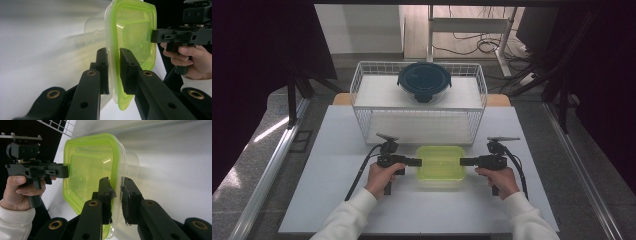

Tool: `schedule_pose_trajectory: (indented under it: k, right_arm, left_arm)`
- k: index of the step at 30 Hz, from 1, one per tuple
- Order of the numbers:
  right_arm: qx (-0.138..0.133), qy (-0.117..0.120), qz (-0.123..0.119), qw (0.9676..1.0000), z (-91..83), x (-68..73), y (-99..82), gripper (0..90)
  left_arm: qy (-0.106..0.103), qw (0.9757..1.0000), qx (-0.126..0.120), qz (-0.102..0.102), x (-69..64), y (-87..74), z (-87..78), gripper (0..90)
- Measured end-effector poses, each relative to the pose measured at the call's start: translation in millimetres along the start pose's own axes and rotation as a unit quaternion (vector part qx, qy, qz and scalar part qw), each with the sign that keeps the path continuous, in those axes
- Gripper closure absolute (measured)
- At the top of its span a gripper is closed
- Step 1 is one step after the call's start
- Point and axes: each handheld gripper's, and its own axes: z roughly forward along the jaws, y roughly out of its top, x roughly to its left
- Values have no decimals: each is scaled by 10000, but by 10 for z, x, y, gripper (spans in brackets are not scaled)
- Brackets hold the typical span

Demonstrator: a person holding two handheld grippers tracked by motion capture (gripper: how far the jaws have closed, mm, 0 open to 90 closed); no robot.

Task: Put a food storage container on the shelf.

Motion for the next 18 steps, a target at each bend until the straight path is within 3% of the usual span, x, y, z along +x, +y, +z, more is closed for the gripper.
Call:
schedule_pose_trajectory:
  k: [18]
  right_arm:
    - [-343,8,-603,9976,-118,367,73,781]
  left_arm:
    - [87,9982,-331,487,-274,57,-354,794]
